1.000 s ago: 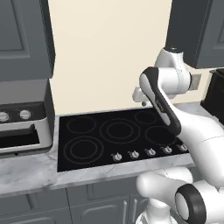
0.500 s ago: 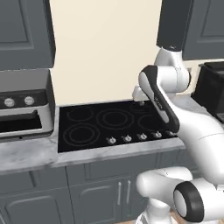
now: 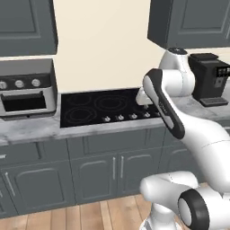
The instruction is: Four empty soda cans are scattered around the kitchen. Gather all the cans and cluster them next to the stove for recycling.
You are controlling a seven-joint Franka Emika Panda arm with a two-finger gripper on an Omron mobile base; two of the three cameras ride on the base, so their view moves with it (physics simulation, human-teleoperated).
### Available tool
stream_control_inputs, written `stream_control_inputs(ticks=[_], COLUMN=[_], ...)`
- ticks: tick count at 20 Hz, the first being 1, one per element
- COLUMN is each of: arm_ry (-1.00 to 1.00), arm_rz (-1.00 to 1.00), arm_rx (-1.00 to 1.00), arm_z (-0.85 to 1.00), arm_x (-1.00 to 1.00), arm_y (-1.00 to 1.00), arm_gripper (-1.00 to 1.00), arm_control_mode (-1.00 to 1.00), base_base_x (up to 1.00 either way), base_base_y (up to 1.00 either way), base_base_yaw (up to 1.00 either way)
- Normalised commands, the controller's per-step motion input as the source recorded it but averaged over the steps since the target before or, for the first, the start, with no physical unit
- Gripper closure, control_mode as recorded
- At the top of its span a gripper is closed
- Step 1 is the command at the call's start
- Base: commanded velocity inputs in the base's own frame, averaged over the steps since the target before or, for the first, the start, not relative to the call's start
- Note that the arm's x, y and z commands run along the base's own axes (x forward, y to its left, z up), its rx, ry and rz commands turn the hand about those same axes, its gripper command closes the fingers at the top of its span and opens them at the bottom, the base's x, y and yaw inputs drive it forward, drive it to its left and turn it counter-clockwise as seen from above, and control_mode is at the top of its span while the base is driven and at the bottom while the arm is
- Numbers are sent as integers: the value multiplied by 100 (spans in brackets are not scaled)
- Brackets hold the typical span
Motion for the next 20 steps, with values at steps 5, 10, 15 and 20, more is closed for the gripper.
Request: stream_control_inputs(ticks=[5,10,15,20], arm_ry=[0,0,0,0], arm_rz=[0,0,0,0], arm_rx=[0,0,0,0], arm_z=[0,0,0,0], arm_x=[0,0,0,0], arm_y=[0,0,0,0], arm_gripper=[-100,-100,-100,-100], arm_control_mode=[100,100,100,100], base_base_x=[-69,-40,-9,0], base_base_y=[12,62,96,99], base_base_yaw=[0,0,0,0])
